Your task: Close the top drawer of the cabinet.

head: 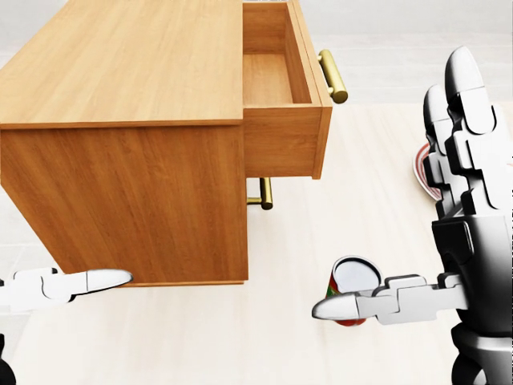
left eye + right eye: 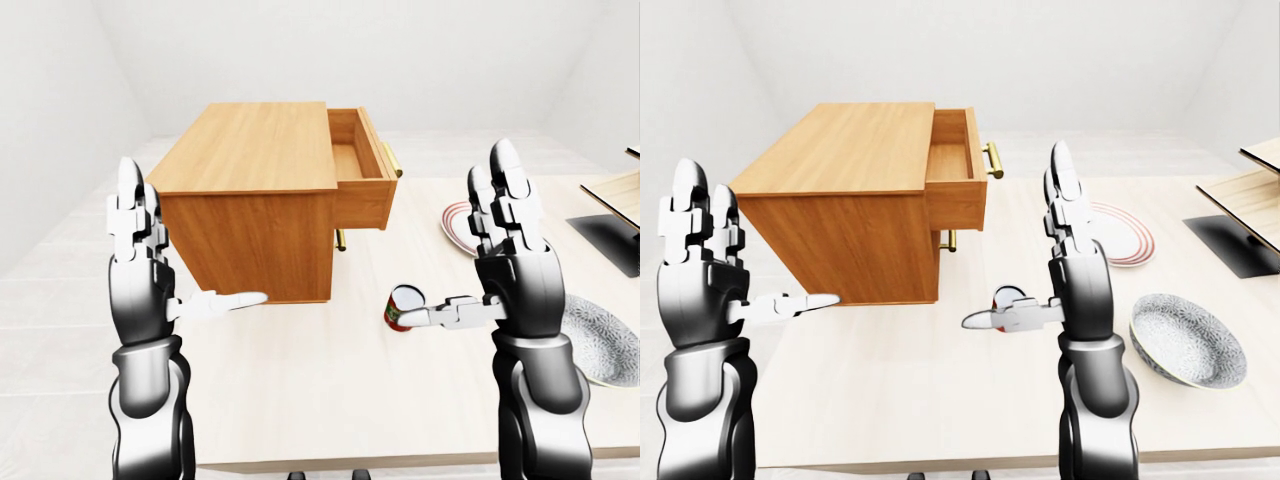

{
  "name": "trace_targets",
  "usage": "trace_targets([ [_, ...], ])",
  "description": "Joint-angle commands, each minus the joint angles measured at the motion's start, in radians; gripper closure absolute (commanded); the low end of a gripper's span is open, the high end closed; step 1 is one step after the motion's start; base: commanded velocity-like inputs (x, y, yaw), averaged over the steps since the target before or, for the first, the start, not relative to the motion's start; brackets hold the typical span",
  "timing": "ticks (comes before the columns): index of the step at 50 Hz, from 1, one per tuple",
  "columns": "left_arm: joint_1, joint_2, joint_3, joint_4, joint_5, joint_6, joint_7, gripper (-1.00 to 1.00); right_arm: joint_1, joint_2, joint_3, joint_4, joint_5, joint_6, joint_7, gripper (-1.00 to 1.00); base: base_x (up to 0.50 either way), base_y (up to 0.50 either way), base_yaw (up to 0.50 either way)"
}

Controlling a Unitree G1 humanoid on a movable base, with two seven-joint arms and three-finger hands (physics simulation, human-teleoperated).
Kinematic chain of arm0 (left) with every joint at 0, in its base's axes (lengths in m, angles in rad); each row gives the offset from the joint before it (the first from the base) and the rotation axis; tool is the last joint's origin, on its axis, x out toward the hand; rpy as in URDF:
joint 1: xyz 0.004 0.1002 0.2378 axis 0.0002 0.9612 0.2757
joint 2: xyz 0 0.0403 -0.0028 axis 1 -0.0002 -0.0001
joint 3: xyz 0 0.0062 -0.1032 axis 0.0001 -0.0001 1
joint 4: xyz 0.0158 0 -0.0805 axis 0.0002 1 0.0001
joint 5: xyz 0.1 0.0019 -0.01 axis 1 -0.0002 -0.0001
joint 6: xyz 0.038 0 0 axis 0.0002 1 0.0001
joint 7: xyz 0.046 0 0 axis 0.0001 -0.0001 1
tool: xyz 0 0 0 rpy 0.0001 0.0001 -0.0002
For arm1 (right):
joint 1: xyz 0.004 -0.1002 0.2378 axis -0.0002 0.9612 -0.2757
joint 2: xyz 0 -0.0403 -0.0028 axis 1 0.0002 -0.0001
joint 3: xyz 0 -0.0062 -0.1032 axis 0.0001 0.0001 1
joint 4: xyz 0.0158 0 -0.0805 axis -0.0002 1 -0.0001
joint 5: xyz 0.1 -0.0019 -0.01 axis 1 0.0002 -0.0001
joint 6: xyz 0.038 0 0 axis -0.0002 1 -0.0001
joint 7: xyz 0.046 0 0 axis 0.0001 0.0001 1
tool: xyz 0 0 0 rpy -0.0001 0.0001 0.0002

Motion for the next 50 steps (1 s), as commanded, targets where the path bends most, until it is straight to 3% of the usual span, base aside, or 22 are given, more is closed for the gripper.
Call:
trace_targets([
  [1, 0.003, -0.001, -0.005, 0.005, 0.005, 0.000, 0.001, -1.00, 0.000, 0.002, 0.005, 0.015, -0.014, 0.000, -0.008, -1.00, 0.00, 0.00, 0.00],
  [15, 0.008, -0.005, -0.016, 0.008, -0.001, 0.000, -0.009, -1.00, -0.036, 0.003, 0.008, 0.066, -0.009, 0.000, -0.029, -1.00, 0.00, 0.00, 0.00],
  [19, 0.008, 0.004, -0.034, 0.030, 0.047, 0.000, -0.011, -1.00, -0.070, -0.004, 0.006, 0.089, -0.011, 0.000, -0.037, -1.00, 0.00, 0.00, 0.00],
  [25, 0.014, -0.008, -0.024, 0.005, 0.004, 0.000, -0.018, -1.00, -0.138, -0.022, -0.007, 0.169, -0.010, 0.000, -0.049, -1.00, 0.00, 0.00, 0.00],
  [34, 0.021, -0.009, -0.031, 0.010, 0.007, -0.013, -0.019, -1.00, -0.232, -0.046, -0.010, 0.337, 0.023, 0.000, -0.063, -1.00, 0.00, 0.00, 0.00],
  [36, 0.022, -0.008, -0.027, 0.034, 0.003, -0.035, -0.018, -1.00, -0.243, -0.052, -0.002, 0.376, 0.022, 0.000, -0.060, -1.00, 0.00, 0.00, 0.00],
  [42, 0.019, -0.009, -0.026, 0.021, 0.004, -0.024, -0.017, -1.00, -0.270, -0.057, 0.000, 0.479, 0.017, 0.000, -0.071, -1.00, 0.00, 0.00, 0.00],
  [45, 0.025, -0.009, -0.026, 0.035, 0.004, -0.041, -0.018, -1.00, -0.290, -0.058, 0.001, 0.504, 0.013, 0.000, -0.086, -1.00, 0.00, 0.00, 0.00],
  [50, 0.019, -0.009, -0.025, 0.029, 0.006, -0.029, -0.016, -1.00, -0.306, -0.058, 0.005, 0.549, 0.013, 0.000, -0.094, -1.00, 0.00, 0.00, 0.00],
])
